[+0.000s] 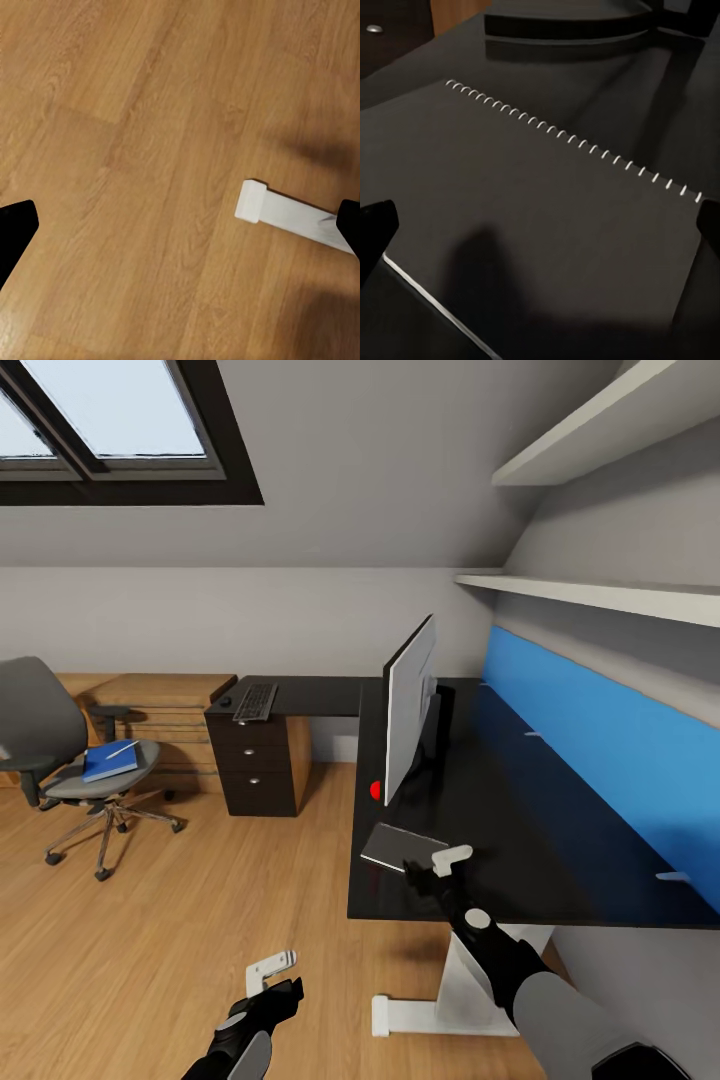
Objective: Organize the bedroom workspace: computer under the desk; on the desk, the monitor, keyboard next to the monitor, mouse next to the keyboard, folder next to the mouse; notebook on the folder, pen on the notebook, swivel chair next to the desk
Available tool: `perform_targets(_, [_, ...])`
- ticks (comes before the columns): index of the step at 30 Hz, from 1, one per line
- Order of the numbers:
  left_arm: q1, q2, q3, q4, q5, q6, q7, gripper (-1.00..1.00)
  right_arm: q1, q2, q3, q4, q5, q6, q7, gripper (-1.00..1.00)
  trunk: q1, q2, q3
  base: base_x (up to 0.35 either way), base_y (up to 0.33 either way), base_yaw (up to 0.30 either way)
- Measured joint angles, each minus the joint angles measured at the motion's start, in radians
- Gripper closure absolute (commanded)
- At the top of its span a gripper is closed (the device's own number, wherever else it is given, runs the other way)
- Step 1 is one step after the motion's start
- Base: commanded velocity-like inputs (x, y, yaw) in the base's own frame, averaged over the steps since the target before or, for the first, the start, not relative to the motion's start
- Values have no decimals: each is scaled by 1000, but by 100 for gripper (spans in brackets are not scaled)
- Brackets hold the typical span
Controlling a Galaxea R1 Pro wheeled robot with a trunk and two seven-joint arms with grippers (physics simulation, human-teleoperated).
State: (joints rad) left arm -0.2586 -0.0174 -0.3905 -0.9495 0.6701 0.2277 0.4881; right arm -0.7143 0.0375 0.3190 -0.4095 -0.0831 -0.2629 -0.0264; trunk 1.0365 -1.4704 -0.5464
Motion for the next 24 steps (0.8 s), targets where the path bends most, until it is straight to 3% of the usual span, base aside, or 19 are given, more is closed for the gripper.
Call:
perform_targets(9, [0,0,0,0,-1,0,-1,-100,2,-9,-13,-104,-45,116,-1,-100,0,0,0,0,0,0])
perform_targets(12, [0,0,0,0,-1,0,-1,-100,4,-17,-18,-144,-87,160,-1,-100,0,0,0,0,0,0])
perform_targets(24, [0,0,0,0,-2,0,-2,-100,6,-24,-21,-171,-123,184,-2,-100,0,0,0,0,0,0])
